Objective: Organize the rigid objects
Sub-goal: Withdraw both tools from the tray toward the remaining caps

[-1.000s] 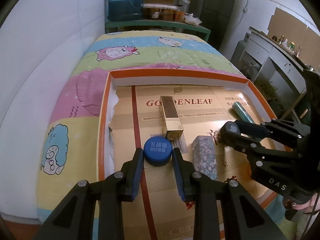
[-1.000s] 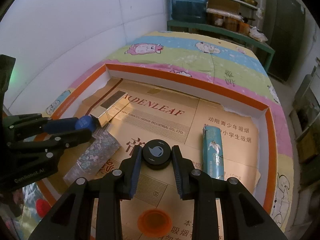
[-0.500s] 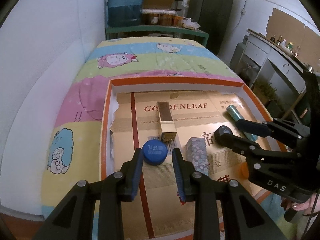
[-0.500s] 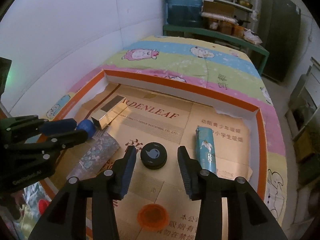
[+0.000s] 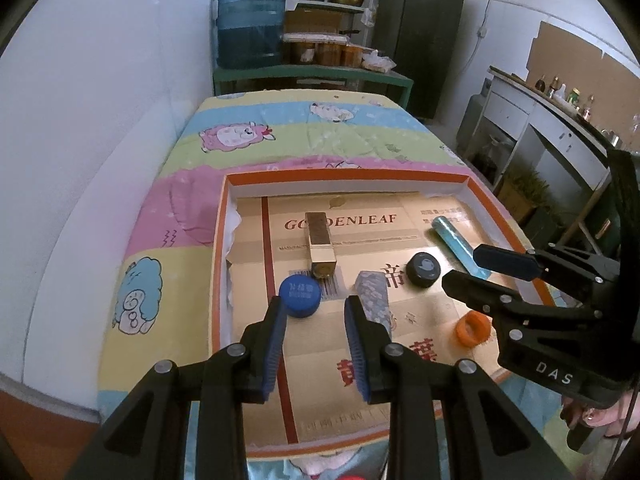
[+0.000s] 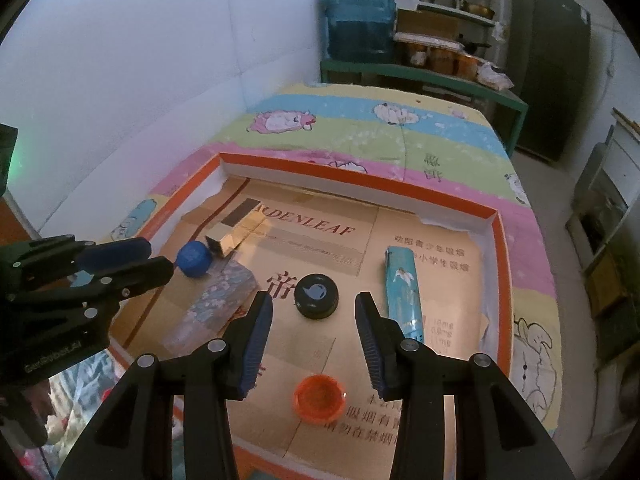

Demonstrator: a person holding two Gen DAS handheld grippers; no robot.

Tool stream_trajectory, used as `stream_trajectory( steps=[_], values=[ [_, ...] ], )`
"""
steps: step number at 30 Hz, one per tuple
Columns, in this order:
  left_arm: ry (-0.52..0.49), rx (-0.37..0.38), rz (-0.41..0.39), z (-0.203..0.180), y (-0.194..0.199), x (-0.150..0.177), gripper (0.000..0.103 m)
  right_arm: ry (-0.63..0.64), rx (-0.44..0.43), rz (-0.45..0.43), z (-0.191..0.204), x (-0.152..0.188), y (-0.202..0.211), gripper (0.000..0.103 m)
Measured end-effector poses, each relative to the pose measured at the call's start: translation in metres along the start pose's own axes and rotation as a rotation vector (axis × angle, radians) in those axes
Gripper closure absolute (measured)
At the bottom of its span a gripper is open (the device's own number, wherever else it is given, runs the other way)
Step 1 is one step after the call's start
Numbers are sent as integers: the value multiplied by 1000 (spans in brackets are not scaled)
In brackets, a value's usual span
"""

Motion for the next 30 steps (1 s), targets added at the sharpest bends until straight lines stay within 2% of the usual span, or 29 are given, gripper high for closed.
stream_trajectory(
  steps=[30],
  values=[
    [40,40,-68,4,66,48,73,-15,23,-49,30,42,69,59]
  ],
)
Point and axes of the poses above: each gripper's, at about its wrist camera, not at the fingertips, and y roughly against the way its jaws point, z to its left, x to its underside, the point moved 10 cm from there along -y, roughly the way its jaws point, and after that the axes turned 12 degrees about z, right-handed, at the moved point
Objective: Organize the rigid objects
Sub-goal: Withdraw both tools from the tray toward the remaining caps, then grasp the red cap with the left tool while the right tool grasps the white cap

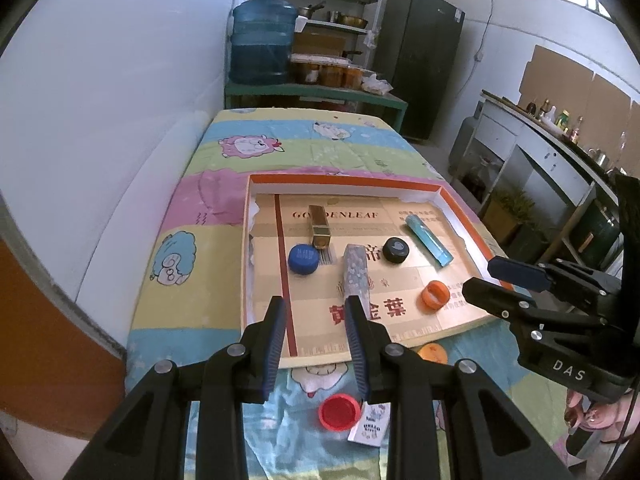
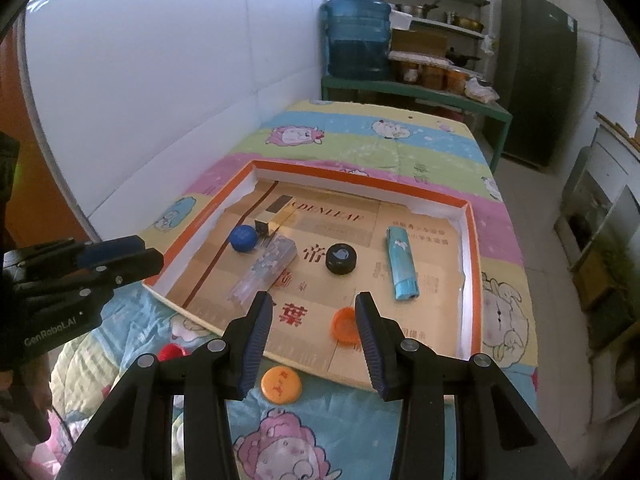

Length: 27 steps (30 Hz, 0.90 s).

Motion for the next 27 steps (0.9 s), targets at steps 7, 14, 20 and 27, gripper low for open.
stream_trajectory(
  steps=[7,14,20,27],
  values=[
    [10,10,-2,3,8,13,73,0,2,-1,5,11,8,59],
    [19,18,-4,4,18,32,73,2,-3,3,19,32,18,59],
    [24,28,4,5,20,49,73,11,-18,19,34,52,21,59],
    [32,32,24,8,16,65,73,18,-37,52,51,76,14,59]
  ],
)
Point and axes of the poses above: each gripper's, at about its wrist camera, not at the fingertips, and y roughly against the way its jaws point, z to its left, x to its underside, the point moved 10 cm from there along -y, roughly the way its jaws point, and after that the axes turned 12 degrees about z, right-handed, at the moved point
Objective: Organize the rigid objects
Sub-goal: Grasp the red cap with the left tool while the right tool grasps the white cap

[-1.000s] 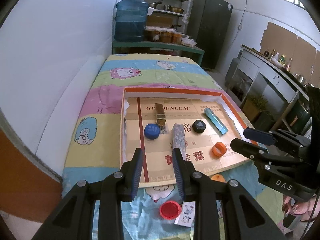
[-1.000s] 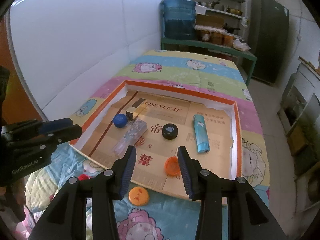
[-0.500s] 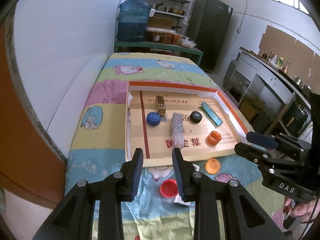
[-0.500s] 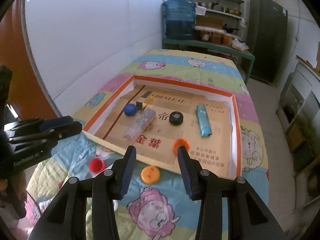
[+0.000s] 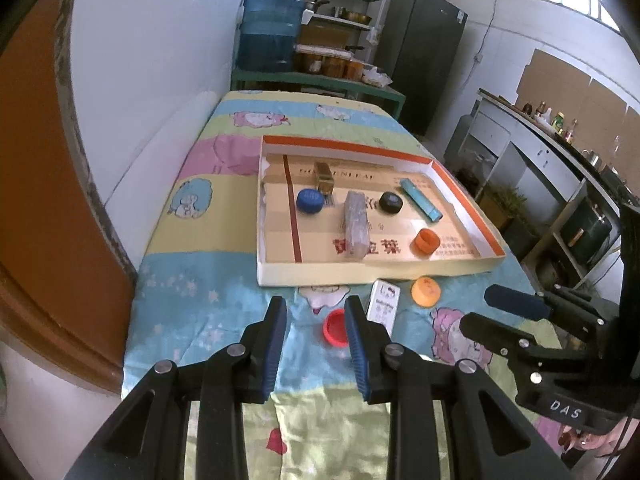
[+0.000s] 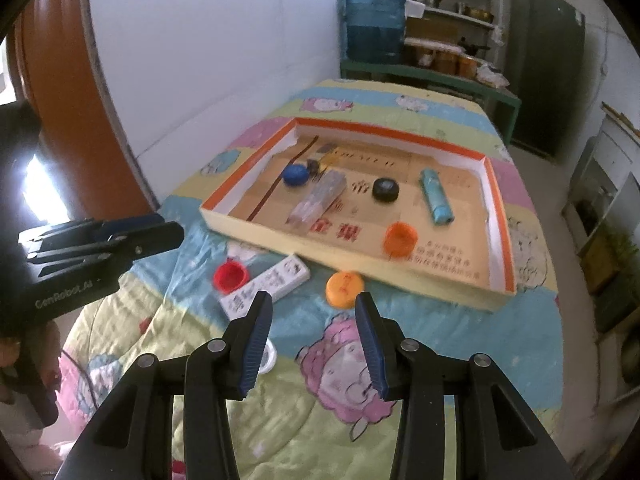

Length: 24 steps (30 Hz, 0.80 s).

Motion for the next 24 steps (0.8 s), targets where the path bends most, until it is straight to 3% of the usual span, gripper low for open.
stream_trajectory(
  steps=[17,24],
  values=[
    [2,14,34,8,-15,23,73,63,-26,37,36,28,-28,59],
    [-41,3,54,7,-24,26,73,67,-28,57,41,32,-38,59]
  ],
)
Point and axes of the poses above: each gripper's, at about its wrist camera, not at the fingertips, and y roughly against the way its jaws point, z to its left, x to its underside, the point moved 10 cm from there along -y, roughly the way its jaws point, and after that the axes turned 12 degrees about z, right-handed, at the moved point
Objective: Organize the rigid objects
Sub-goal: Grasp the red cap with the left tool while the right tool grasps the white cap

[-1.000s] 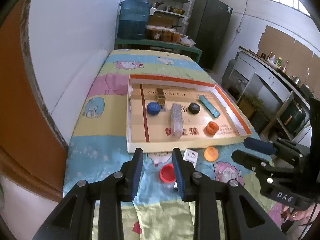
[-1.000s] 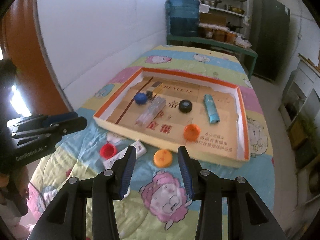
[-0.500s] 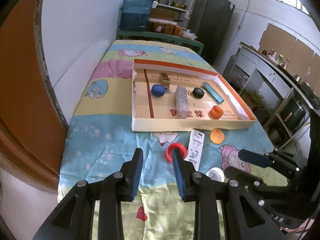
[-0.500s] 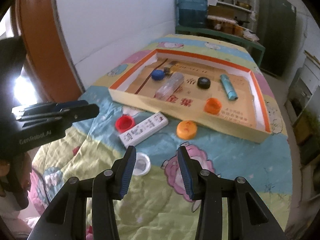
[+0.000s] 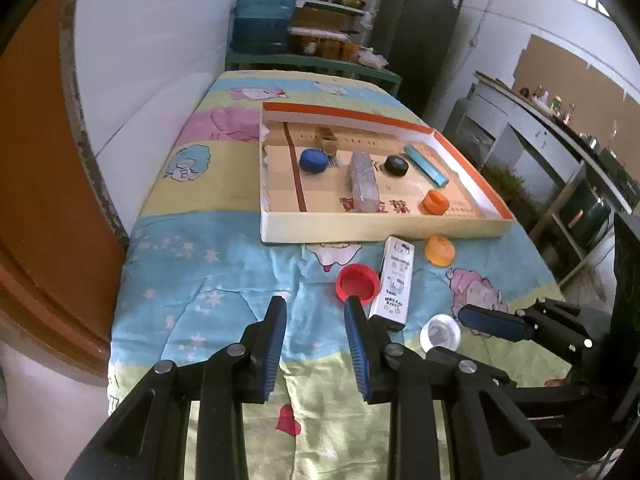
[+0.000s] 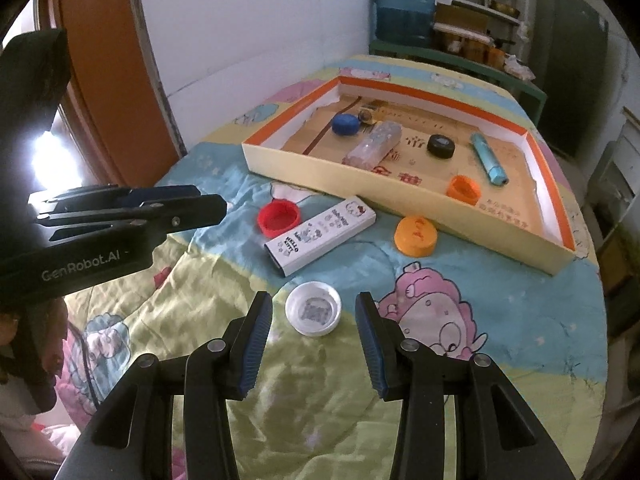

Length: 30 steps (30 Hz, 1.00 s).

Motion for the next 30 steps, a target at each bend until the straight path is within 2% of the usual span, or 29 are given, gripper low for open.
stream_trajectory(
  steps=[8,9,10,17,30],
  values=[
    [-158,-35,17,-11,-14,-3,73,23,32,19,1,2,-14,59],
    [-187,-36,22,-14,-17,-3,73,21,33,18,0,3,-14,63],
    [-215,-38,28,-17,-20,-3,73,15,40,14,-1,3,-14,73],
    [-339,-42,65,-30,-35,0,73,16,43,15,-4,3,-13,73],
    [-340,-3,80,-40,-50,-20,73,-10,20,10,-10,5,-11,73]
  ],
)
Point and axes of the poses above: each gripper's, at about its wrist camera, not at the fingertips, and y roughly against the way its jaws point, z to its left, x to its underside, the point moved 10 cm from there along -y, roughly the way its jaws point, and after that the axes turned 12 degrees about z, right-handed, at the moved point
